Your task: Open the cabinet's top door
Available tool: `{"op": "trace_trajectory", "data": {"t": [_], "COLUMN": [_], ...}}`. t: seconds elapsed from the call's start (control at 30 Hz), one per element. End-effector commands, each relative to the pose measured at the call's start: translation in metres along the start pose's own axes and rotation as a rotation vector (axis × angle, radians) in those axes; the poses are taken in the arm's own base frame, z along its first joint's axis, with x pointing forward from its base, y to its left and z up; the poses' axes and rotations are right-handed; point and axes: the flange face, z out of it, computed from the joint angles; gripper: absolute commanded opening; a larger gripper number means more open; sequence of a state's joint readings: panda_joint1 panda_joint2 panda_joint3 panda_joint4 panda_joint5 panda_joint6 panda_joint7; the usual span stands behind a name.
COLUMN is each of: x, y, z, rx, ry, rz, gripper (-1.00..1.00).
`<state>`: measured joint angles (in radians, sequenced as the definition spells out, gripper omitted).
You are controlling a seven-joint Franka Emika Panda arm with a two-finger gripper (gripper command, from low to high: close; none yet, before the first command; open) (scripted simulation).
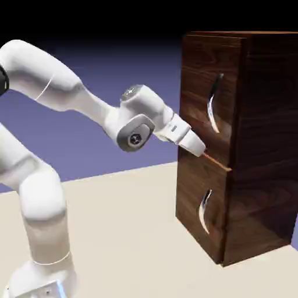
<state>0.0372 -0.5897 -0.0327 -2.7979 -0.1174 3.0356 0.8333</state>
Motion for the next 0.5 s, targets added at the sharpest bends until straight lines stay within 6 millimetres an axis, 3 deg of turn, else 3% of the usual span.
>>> {"op": "trace_trajectory", "data": {"t": [0.0,0.47], "x": [0.001,0.009], "y": [-0.004,-0.035], "z": [-0.004,-0.052], "rx": [0.007,0.117], "ry": [0.009,0.143], "rz": [-0.003,-0.034], "gripper": [0.00,0.00]}}
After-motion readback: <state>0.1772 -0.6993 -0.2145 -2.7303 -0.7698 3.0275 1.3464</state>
